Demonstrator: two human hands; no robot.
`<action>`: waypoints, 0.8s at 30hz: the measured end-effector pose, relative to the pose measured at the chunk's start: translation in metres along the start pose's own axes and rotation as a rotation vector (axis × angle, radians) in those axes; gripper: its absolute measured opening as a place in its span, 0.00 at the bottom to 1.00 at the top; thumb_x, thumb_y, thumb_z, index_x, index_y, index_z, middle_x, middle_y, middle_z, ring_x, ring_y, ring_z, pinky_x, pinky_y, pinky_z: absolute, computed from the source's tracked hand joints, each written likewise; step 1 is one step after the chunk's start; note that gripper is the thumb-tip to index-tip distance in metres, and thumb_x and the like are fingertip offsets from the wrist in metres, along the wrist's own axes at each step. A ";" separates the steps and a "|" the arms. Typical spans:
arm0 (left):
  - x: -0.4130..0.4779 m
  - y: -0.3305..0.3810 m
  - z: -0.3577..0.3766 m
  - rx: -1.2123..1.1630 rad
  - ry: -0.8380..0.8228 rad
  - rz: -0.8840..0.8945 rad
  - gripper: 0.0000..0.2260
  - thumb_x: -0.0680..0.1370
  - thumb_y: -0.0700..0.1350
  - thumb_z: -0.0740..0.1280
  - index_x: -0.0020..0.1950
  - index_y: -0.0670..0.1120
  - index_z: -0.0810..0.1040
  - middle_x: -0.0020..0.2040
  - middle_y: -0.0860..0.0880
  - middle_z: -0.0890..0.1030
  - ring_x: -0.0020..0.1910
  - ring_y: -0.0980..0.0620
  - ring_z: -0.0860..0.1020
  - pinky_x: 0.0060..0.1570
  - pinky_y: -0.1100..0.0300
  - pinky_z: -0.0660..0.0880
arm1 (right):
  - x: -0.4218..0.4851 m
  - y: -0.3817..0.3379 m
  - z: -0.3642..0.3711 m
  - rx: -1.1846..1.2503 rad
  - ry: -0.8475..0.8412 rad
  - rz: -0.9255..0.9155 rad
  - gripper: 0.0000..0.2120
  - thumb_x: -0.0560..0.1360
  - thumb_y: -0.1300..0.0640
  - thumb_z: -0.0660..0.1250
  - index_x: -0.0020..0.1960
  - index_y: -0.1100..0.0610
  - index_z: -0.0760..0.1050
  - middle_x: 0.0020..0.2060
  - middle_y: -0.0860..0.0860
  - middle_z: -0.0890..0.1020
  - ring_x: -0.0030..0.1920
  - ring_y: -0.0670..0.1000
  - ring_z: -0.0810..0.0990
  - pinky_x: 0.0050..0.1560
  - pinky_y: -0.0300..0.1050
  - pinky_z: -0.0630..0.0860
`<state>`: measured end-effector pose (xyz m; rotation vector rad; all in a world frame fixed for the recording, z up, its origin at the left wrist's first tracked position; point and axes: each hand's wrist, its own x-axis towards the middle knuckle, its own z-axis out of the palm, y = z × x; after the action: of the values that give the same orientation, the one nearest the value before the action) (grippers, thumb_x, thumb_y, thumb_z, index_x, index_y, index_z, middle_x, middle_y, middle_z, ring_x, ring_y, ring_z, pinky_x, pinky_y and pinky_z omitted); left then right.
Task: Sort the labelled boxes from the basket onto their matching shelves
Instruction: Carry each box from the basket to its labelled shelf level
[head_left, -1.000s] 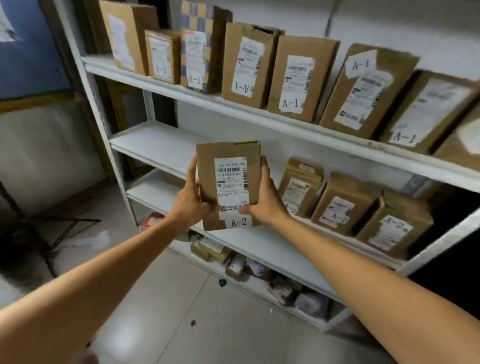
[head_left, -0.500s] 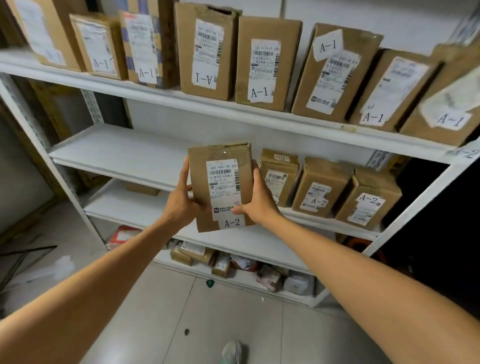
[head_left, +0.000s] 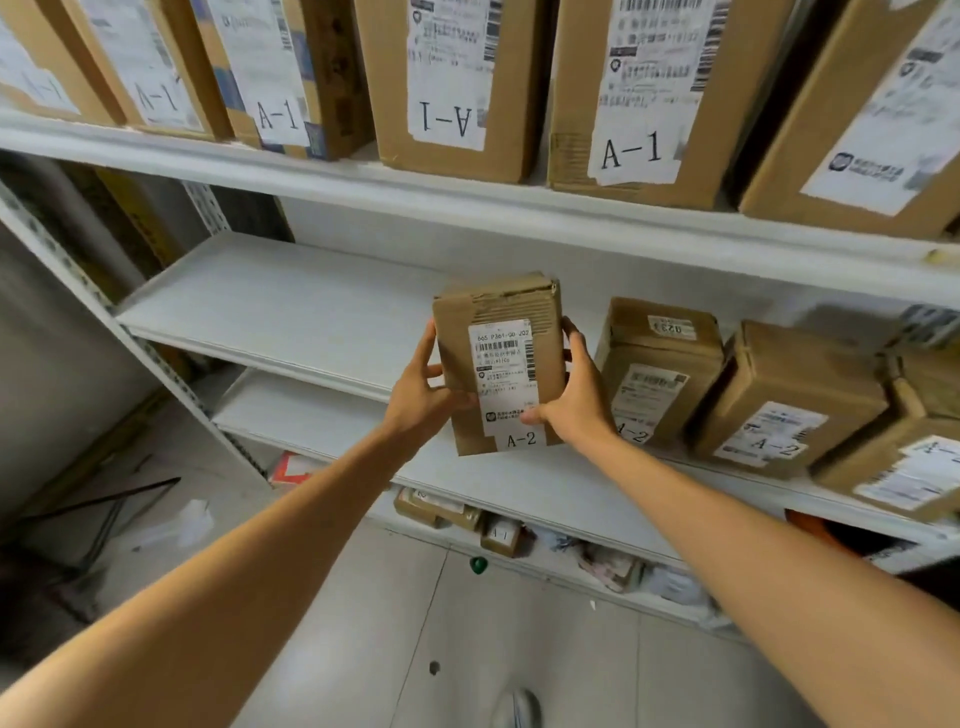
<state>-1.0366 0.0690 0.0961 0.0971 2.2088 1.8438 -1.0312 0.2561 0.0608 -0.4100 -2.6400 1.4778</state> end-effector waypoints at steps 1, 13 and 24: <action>0.007 -0.003 0.003 -0.009 -0.006 0.003 0.46 0.63 0.39 0.69 0.76 0.62 0.54 0.64 0.43 0.74 0.60 0.43 0.76 0.52 0.39 0.78 | 0.004 0.004 0.000 0.001 0.006 0.016 0.63 0.53 0.66 0.83 0.78 0.48 0.50 0.67 0.52 0.70 0.67 0.54 0.70 0.62 0.57 0.75; 0.078 -0.020 0.012 0.005 -0.154 -0.002 0.32 0.71 0.34 0.71 0.67 0.50 0.57 0.53 0.46 0.75 0.47 0.50 0.79 0.40 0.58 0.82 | 0.032 0.008 0.011 0.094 0.065 0.254 0.40 0.67 0.70 0.74 0.71 0.57 0.56 0.65 0.56 0.71 0.66 0.54 0.71 0.50 0.35 0.72; 0.122 -0.033 0.027 0.139 -0.226 0.060 0.32 0.70 0.29 0.70 0.64 0.44 0.54 0.54 0.51 0.71 0.50 0.55 0.76 0.51 0.54 0.79 | 0.051 0.013 0.000 0.073 0.021 0.372 0.56 0.69 0.66 0.73 0.77 0.59 0.31 0.77 0.56 0.54 0.76 0.57 0.54 0.74 0.49 0.57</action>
<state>-1.1435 0.1146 0.0403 0.3831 2.1921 1.6164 -1.0773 0.2767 0.0477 -0.9463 -2.5834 1.6458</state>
